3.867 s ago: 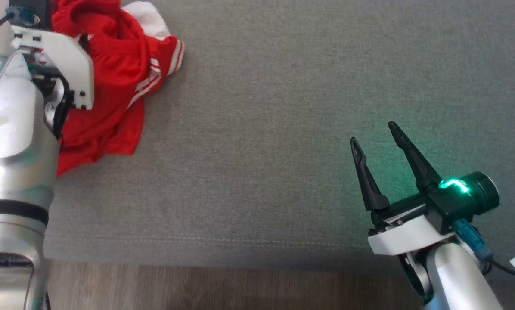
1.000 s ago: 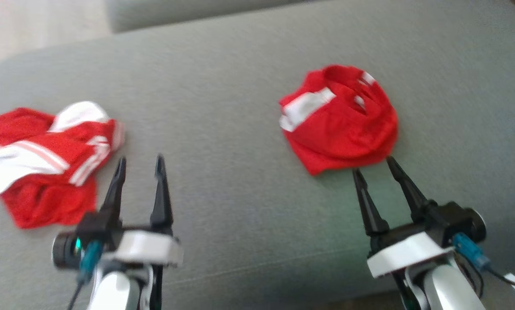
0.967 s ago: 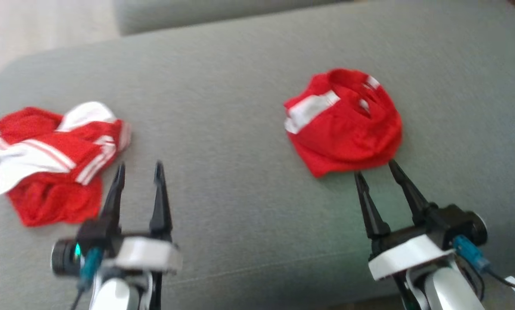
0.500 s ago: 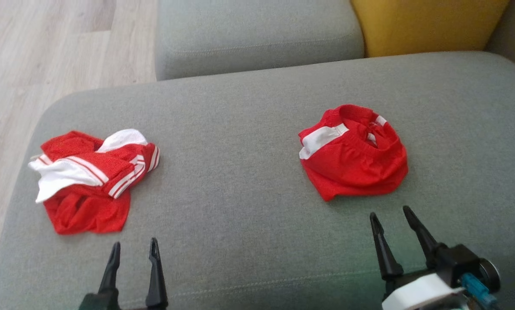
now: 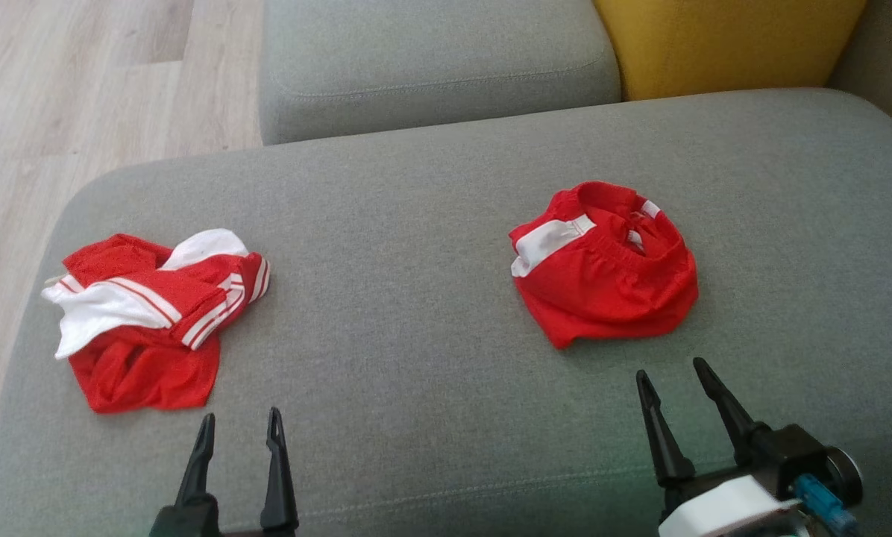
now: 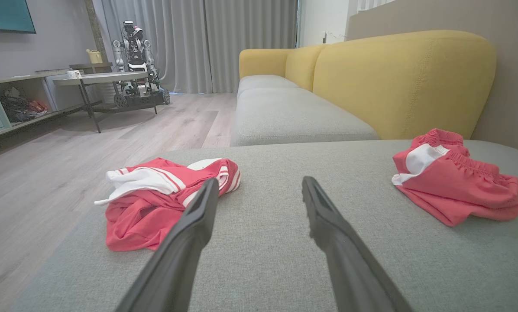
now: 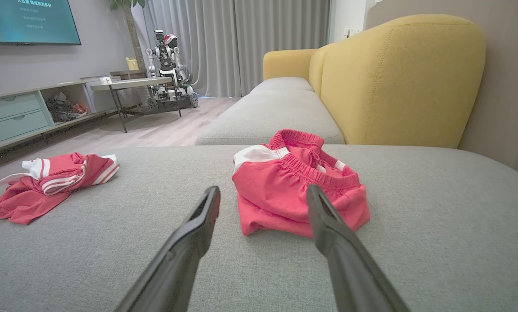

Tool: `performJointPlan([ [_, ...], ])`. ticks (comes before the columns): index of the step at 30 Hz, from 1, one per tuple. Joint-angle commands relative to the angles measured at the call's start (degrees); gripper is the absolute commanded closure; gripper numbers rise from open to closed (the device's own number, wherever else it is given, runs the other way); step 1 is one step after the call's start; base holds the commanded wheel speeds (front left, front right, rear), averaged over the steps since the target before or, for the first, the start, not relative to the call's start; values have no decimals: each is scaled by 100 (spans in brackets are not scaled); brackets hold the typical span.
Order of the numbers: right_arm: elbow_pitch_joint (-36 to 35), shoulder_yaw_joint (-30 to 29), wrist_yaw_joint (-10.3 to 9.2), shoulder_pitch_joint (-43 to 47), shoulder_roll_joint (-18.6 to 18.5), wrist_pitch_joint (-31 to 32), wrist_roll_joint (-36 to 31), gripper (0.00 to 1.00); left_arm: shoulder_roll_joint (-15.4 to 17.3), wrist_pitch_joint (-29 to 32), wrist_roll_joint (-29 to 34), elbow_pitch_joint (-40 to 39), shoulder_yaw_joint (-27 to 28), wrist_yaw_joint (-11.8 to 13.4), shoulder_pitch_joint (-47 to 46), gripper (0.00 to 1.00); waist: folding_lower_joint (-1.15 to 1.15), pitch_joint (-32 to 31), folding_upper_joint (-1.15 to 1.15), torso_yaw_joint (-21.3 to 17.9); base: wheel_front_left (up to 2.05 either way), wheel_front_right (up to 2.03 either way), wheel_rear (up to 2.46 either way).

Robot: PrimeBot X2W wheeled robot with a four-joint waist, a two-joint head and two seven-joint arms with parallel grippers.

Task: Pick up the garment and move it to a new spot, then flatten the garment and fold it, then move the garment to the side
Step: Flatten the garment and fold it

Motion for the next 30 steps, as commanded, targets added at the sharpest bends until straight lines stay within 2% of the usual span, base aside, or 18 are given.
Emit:
performJointPlan([
  [1, -179, 136, -1, -171, -26, -37, 18, 0, -49, -70, 25, -140, 164, 7, -265, 0, 0, -11, 0, -6, 0, 0, 0],
  [14, -132, 51, -1, -162, -26, -37, 77, 0, -50, -70, 84, -62, 85, -10, -323, 0, 0, 9, 0, 46, 0, 0, 0],
  [20, 72, -102, -1, -375, -26, -37, -4, 0, -50, -70, 103, -56, -16, -20, -457, 0, 0, 205, 0, 68, 0, 0, 0],
  [25, 833, -444, -1, -1268, -26, -37, 33, 0, -50, -70, 249, -53, -193, -126, -799, 0, 0, 541, 0, 111, 0, 0, 0],
  [30, 2147, -1043, -1, -2586, -26, -37, -138, 0, -50, -70, 343, -68, -416, -135, -1161, 0, 0, 909, 0, 222, 0, 0, 0],
])
